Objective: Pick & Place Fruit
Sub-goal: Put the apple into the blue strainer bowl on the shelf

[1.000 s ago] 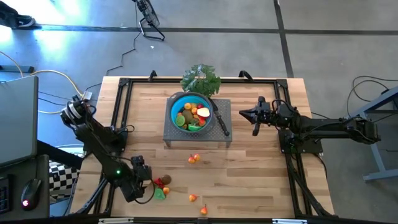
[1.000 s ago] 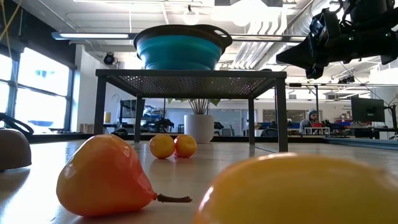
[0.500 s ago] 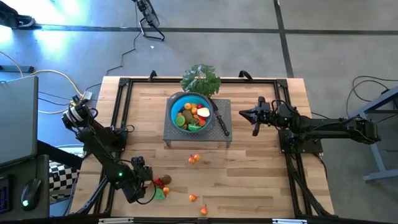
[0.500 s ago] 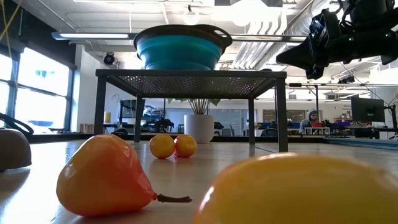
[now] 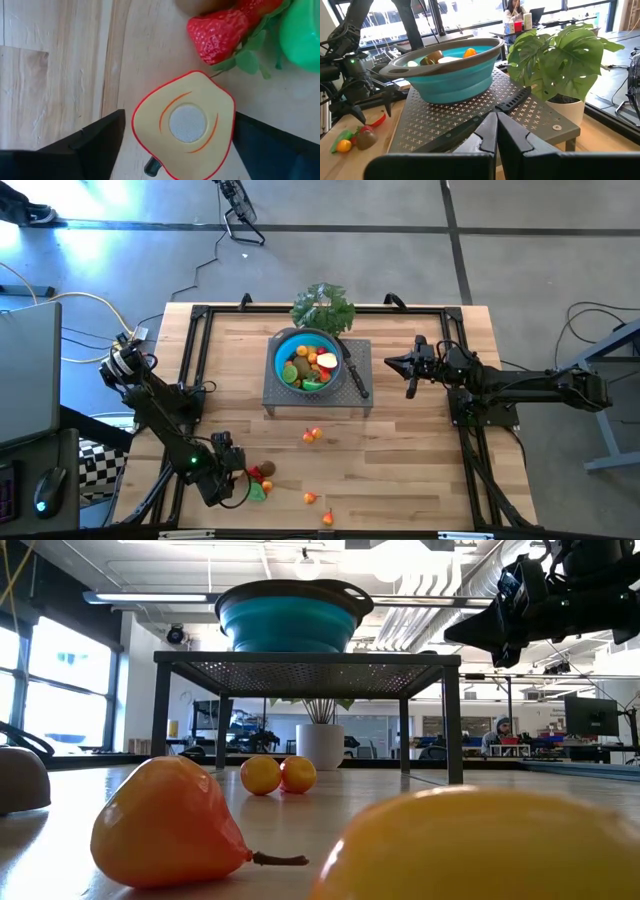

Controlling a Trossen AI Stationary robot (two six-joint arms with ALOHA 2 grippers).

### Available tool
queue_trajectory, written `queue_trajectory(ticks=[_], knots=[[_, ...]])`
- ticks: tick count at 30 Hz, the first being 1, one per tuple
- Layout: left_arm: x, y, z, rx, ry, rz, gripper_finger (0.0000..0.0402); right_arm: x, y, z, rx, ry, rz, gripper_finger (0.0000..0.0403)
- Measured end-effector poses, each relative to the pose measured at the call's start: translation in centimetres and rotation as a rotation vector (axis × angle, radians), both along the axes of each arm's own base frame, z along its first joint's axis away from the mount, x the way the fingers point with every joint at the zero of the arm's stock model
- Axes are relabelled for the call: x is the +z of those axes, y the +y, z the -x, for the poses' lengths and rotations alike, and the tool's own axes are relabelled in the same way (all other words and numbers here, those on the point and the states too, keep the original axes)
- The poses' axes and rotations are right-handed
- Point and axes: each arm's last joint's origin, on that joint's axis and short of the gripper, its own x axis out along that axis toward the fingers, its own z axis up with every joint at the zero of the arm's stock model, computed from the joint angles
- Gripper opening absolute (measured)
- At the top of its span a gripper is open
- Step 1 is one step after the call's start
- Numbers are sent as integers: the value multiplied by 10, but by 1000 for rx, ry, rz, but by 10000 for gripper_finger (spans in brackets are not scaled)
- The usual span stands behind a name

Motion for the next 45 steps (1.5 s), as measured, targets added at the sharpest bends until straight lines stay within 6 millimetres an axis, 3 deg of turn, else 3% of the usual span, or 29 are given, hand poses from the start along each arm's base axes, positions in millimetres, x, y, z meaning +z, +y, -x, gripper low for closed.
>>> queue_trajectory(ticks=[12,34,45], knots=[[0,-2,-1,0,-11,17,270,0,0,0,0,1,0,2],[3,-1,-1,104,-17,66,272,0,0,0,4,1,0,2],[21,4,2,168,-71,126,272,0,0,0,4,1,0,2]])
